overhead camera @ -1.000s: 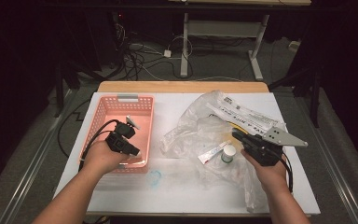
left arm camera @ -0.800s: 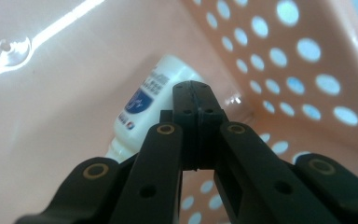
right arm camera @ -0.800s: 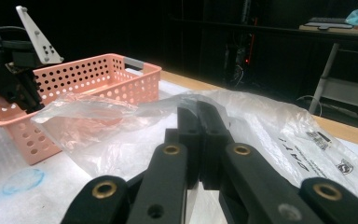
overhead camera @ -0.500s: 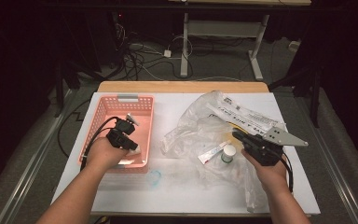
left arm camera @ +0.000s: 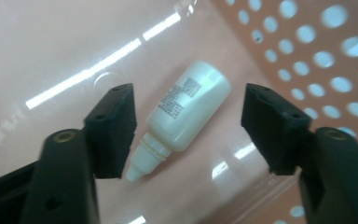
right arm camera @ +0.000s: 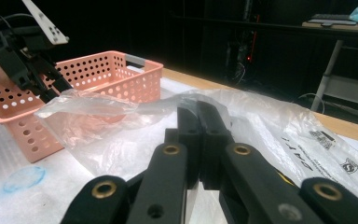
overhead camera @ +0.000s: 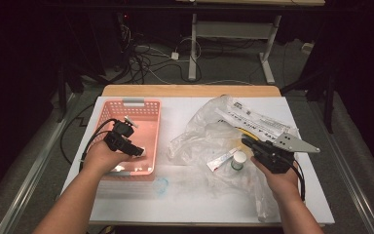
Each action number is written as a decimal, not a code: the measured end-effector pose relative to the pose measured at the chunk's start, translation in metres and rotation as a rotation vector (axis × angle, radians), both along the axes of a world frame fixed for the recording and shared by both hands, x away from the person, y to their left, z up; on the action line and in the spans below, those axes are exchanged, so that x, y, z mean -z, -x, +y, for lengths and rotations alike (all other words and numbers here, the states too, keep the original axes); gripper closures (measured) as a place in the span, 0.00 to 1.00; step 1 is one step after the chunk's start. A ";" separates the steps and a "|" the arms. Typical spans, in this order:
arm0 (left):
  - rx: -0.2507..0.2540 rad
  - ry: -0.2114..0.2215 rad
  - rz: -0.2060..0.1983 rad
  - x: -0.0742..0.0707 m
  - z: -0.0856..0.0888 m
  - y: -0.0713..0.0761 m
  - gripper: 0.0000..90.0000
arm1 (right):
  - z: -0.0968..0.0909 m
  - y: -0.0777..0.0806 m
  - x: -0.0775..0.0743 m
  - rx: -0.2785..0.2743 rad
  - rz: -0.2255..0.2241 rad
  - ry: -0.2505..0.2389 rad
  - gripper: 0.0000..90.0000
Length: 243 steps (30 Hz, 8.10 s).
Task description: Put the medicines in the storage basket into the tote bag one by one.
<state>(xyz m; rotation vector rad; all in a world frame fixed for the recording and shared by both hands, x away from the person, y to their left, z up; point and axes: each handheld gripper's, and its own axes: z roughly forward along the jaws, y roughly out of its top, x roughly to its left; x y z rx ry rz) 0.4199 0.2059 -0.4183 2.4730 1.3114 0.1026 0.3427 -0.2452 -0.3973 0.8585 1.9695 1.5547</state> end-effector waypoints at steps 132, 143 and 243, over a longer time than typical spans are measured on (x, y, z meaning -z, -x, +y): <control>0.276 0.358 -0.334 -0.015 -0.161 0.090 0.65 | -0.001 0.001 0.000 0.005 -0.007 -0.004 1.00; 0.300 0.343 -0.359 -0.003 -0.202 0.071 0.65 | -0.001 0.001 0.000 0.002 -0.001 -0.006 1.00; 0.189 0.426 -0.414 0.058 -0.194 0.114 0.98 | 0.000 -0.001 0.007 0.018 0.009 0.005 1.00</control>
